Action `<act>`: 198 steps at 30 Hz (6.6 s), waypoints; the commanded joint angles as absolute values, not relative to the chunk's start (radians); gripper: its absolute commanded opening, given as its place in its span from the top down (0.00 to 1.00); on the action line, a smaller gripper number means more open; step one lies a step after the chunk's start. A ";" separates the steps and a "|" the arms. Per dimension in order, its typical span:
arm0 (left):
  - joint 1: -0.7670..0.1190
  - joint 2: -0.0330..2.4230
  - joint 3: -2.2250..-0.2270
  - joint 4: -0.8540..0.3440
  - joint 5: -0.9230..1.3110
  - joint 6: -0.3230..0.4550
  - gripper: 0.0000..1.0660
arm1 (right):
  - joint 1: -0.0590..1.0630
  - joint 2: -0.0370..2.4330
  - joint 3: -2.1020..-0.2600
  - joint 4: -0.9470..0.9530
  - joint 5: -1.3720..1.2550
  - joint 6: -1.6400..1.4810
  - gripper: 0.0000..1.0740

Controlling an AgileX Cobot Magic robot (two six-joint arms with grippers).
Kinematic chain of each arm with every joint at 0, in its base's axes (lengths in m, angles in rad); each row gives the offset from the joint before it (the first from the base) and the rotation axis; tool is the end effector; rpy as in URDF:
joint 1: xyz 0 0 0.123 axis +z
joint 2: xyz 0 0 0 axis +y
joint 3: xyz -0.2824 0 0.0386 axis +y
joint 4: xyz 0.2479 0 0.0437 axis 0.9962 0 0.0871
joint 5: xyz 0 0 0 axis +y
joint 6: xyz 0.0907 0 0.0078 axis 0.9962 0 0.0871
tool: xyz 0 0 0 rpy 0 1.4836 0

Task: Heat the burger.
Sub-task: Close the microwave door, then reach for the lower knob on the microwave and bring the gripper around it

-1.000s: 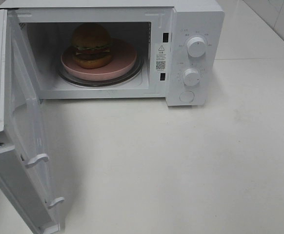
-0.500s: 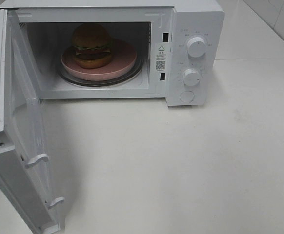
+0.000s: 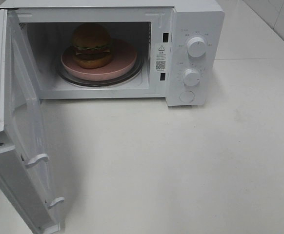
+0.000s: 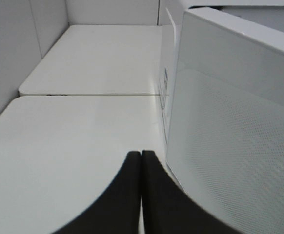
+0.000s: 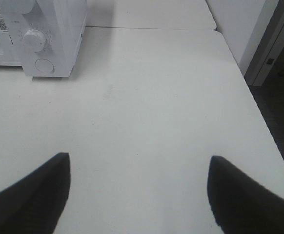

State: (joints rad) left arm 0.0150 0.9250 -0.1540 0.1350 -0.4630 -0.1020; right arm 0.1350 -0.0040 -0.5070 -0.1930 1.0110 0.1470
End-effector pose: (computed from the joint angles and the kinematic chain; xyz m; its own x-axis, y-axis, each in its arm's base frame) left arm 0.1577 -0.0031 0.2100 -0.2217 0.0156 -0.9750 0.0478 0.9988 0.0051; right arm -0.0031 -0.0154 0.2844 -0.3888 -0.0094 -0.9213 0.0322 0.9992 -0.0238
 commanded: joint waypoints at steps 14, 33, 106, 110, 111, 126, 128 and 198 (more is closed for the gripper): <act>0.006 1.292 -0.157 0.466 -0.902 -0.262 1.00 | 0.128 -0.031 -0.503 -0.194 1.000 0.157 0.30; -0.515 1.551 -0.329 -0.124 -0.903 0.000 1.00 | 0.128 -0.031 -0.503 -0.194 1.000 0.157 0.30; -0.923 1.957 -1.272 -0.826 -0.123 0.692 0.13 | 0.128 -0.031 -0.503 -0.194 1.000 0.157 0.30; -0.926 1.946 -1.272 -0.823 0.000 0.692 0.06 | 0.128 -0.031 -0.503 -0.194 1.000 0.157 0.30; -0.926 1.943 -1.272 -0.820 0.038 0.692 0.06 | 0.128 -0.031 -0.503 -0.194 1.000 0.157 0.30; -0.744 1.836 -1.272 -0.585 0.572 0.437 0.06 | 0.129 -0.031 -0.503 -0.194 1.000 0.157 0.30; -0.696 1.816 -1.272 -0.544 0.653 0.384 0.06 | 0.129 -0.031 -0.503 -0.194 1.000 0.157 0.30; -0.158 0.771 -0.547 -0.168 0.982 0.092 0.06 | 0.129 -0.031 -0.503 -0.194 1.000 0.157 0.30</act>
